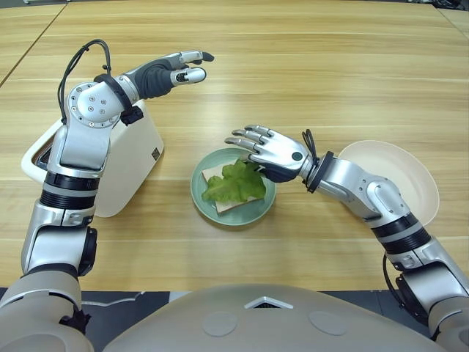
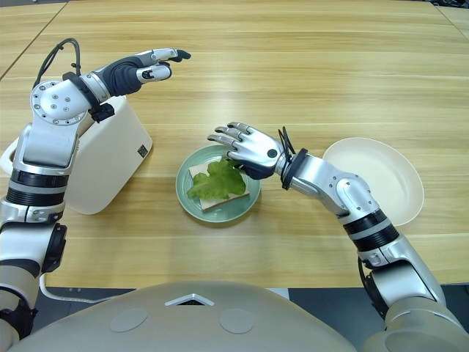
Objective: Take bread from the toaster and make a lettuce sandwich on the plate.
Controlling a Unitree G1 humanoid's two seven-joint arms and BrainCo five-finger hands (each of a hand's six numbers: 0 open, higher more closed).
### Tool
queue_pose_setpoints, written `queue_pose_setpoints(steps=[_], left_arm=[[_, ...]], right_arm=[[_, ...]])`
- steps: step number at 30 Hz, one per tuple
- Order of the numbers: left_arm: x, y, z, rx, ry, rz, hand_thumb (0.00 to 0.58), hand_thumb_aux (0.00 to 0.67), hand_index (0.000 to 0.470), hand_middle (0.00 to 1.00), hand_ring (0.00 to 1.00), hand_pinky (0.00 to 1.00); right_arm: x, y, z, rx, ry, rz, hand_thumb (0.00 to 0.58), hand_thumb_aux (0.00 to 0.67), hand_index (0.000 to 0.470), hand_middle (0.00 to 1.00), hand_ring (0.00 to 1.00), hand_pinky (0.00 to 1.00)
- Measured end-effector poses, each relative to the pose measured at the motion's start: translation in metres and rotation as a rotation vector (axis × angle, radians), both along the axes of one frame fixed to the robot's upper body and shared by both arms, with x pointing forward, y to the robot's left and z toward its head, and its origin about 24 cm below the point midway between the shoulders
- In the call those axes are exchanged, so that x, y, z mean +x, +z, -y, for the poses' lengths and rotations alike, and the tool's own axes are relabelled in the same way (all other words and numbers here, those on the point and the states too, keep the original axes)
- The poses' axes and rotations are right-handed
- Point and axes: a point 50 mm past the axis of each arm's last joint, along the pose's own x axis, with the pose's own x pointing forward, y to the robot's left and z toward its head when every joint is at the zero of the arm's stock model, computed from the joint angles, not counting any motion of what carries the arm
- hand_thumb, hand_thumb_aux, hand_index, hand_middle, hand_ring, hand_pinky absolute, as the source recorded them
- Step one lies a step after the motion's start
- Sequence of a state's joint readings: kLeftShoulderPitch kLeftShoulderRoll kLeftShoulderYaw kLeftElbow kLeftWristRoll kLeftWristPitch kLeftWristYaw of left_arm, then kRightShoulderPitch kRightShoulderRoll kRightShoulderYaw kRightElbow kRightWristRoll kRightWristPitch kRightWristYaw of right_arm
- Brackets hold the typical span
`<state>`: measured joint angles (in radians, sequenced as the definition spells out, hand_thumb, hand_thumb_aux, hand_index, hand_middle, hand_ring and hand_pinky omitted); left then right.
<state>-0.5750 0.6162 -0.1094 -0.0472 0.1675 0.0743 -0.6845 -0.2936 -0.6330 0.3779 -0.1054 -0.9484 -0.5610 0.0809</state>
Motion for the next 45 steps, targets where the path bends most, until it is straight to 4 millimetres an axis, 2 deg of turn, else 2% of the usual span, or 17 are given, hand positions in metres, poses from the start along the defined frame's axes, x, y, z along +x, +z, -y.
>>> queue_pose_setpoints(steps=[3, 12, 15, 16, 17, 18, 19, 20, 29, 32, 35, 38, 40, 42, 45], left_arm=[[0.0, 0.0, 0.0, 0.0, -0.001, 0.001, 0.0, 0.0, 0.0, 0.0, 0.0, 0.0], [0.0, 0.0, 0.001, -0.002, -0.005, 0.002, 0.0, 0.0, 0.0, 0.0, 0.0, 0.0], [0.0, 0.0, 0.001, -0.003, -0.006, 0.002, 0.0, 0.0, 0.0, 0.0, 0.0, 0.0], [0.0, 0.0, 0.001, -0.003, -0.006, 0.002, 0.0, 0.0, 0.0, 0.0, 0.0, 0.0], [0.0, 0.0, 0.001, -0.004, -0.006, 0.002, 0.0, 0.0, 0.0, 0.0, 0.0, 0.0], [0.0, 0.0, 0.001, -0.004, -0.007, 0.002, 0.0, 0.0, 0.0, 0.0, 0.0, 0.0], [-0.001, 0.0, 0.001, -0.004, -0.008, 0.001, 0.0, 0.0, 0.0, 0.0, 0.0, 0.0], [-0.001, -0.001, 0.001, -0.004, -0.01, 0.0, 0.0, 0.0, 0.0, 0.0, 0.0, 0.0], [-0.002, -0.008, 0.002, -0.005, -0.014, -0.021, 0.0, 0.0, 0.0, 0.0, 0.0, 0.0], [-0.002, -0.009, 0.002, -0.005, -0.015, -0.022, 0.0, 0.0, 0.0, 0.0, 0.0, 0.0], [-0.002, -0.008, 0.001, -0.01, -0.014, -0.02, 0.0, 0.0, 0.0, 0.0, 0.0, 0.0], [-0.002, -0.007, 0.0, -0.01, -0.011, -0.016, 0.0, 0.0, 0.0, 0.0, 0.0, 0.0], [-0.003, -0.007, 0.0, -0.01, -0.011, -0.014, 0.0, 0.0, 0.0, 0.0, 0.0, 0.0], [-0.003, -0.007, 0.0, -0.01, -0.01, -0.012, 0.0, 0.0, 0.0, 0.0, 0.0, 0.0], [-0.003, -0.007, 0.0, -0.01, -0.012, -0.01, 0.0, 0.0, 0.0, 0.0, 0.0, 0.0]], right_arm=[[0.001, 0.004, -0.003, 0.042, 0.01, 0.019, 0.58, 0.67, 0.47, 0.0, 0.0, 0.0], [0.009, -0.028, 0.009, -0.047, -0.008, -0.106, 0.58, 0.67, 0.47, 0.0, 0.0, 0.0], [0.012, -0.034, 0.014, -0.067, -0.024, -0.109, 0.58, 0.67, 0.47, 0.0, 0.0, 0.0], [0.013, -0.033, 0.015, -0.061, -0.026, -0.102, 0.539, 0.491, 0.345, 0.0, 0.0, 0.0], [0.014, -0.031, 0.015, -0.047, -0.024, -0.088, 0.484, 0.397, 0.278, 0.0, 0.0, 0.0], [0.015, -0.03, 0.015, -0.038, -0.023, -0.076, 0.255, 0.168, 0.118, 0.0, 0.0, 0.0], [0.016, -0.029, 0.015, -0.033, -0.023, -0.052, 0.079, 0.047, 0.033, 0.0, 0.0, 0.0], [0.018, -0.028, 0.015, -0.027, -0.025, -0.032, 0.0, 0.0, 0.0, 0.0, 0.0, 0.0], [0.025, -0.014, 0.01, 0.077, -0.035, 0.137, 0.0, 0.0, 0.0, 0.0, 0.0, 0.0], [0.033, -0.007, 0.016, 0.095, -0.095, 0.225, 0.0, 0.0, 0.0, 0.0, 0.0, 0.0], [0.045, 0.015, 0.029, 0.161, -0.191, 0.314, 0.0, 0.0, 0.0, 0.0, 0.0, 0.0], [0.048, 0.028, 0.043, 0.193, -0.236, 0.316, 0.0, 0.0, 0.0, 0.0, 0.0, 0.0], [0.05, 0.034, 0.051, 0.242, -0.265, 0.213, 0.0, 0.0, 0.0, 0.0, 0.0, 0.0], [0.046, 0.033, 0.057, 0.304, -0.28, 0.023, 0.0, 0.0, 0.0, 0.0, 0.0, 0.0], [0.025, 0.012, 0.066, 0.236, -0.242, -0.3, 0.0, 0.0, 0.0, 0.0, 0.0, 0.0]])
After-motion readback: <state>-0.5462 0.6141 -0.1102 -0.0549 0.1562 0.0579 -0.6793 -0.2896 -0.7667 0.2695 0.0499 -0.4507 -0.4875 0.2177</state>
